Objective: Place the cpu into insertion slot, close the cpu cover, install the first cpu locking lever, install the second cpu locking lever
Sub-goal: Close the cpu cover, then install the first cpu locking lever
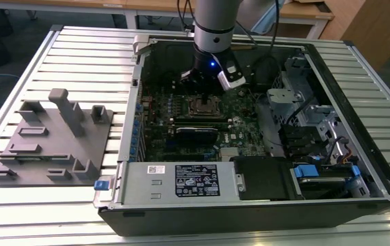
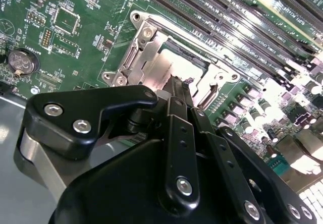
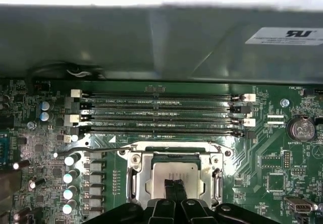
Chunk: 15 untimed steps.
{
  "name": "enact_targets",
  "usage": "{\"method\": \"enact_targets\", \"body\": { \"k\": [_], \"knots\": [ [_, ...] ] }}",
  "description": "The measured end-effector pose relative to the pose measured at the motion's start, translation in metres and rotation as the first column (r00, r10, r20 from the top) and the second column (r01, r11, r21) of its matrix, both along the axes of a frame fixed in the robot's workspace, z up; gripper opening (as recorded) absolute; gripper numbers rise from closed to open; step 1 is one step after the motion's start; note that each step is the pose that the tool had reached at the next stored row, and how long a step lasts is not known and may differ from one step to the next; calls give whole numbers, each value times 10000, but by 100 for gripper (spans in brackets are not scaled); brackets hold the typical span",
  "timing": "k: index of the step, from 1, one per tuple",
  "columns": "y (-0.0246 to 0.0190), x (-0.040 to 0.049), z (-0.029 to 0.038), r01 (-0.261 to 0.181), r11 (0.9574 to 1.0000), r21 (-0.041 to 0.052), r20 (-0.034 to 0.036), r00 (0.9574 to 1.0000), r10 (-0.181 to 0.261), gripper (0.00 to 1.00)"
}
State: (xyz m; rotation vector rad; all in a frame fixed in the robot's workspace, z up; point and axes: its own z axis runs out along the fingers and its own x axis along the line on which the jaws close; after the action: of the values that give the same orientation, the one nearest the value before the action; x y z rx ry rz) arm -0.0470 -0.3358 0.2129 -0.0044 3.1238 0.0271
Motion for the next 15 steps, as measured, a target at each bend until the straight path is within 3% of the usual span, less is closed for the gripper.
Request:
{"method": "enact_targets", "body": {
  "k": [10,15],
  "knots": [
    [0,0,96,-1,10000,5,0,10000,1,10],
    [0,1,107,-1,10000,6,1,10000,1,10]
  ]
}}
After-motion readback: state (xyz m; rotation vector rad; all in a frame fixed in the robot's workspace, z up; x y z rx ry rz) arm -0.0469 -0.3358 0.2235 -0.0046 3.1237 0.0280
